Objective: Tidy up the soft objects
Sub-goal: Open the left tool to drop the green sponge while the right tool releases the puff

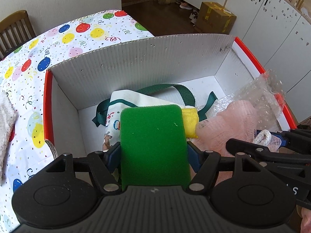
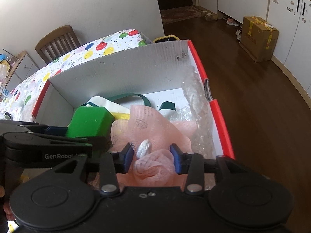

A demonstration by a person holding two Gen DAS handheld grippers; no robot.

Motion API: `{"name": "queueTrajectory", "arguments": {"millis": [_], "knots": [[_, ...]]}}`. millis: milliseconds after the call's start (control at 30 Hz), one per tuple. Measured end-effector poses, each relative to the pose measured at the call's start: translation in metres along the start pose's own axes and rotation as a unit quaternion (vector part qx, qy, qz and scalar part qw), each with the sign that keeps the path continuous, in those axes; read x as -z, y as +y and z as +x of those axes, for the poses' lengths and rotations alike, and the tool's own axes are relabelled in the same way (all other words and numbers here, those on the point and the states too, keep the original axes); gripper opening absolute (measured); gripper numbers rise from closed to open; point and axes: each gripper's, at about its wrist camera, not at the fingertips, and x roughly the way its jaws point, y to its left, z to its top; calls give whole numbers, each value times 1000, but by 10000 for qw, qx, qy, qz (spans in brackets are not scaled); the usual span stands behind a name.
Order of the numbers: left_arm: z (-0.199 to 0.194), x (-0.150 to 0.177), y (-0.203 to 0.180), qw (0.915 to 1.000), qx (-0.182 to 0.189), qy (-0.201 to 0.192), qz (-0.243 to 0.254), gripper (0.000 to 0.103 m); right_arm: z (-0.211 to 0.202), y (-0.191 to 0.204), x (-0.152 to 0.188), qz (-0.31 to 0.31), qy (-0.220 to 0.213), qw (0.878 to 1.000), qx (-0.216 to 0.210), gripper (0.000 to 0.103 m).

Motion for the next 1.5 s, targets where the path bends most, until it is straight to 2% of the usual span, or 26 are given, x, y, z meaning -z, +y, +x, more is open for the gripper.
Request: {"name": "queueTrajectory", "arguments": {"millis": [333,500,767,900,1133,1200,1300,1500], "knots": [[-8,1,4,9996,124,-77,-227,74,-15,2,0,-104,-112,9998,-119,60],[-18,2,2,9993,178,-226,-218,84,-26,-2,-1,-68,-189,9996,-214,63],[-36,2,6,9984,161,-449,-320,84,-43,-5,-3,37,-379,9986,-367,69],[-48,3,8,9978,188,-565,-282,85,-56,-2,-4,7,-559,9976,-413,76],[-74,8,11,9958,138,-893,-163,85,-74,4,-4,-69,-769,9957,-519,83],[-81,10,13,9951,147,-974,-116,86,-78,6,-5,-73,-830,9949,-572,88],[-92,13,17,9936,131,-1116,-77,95,-84,9,-5,-41,-922,9937,-644,90],[-119,21,34,9898,238,-1387,-226,96,-99,24,-5,-145,-1086,9912,-747,100]]}}
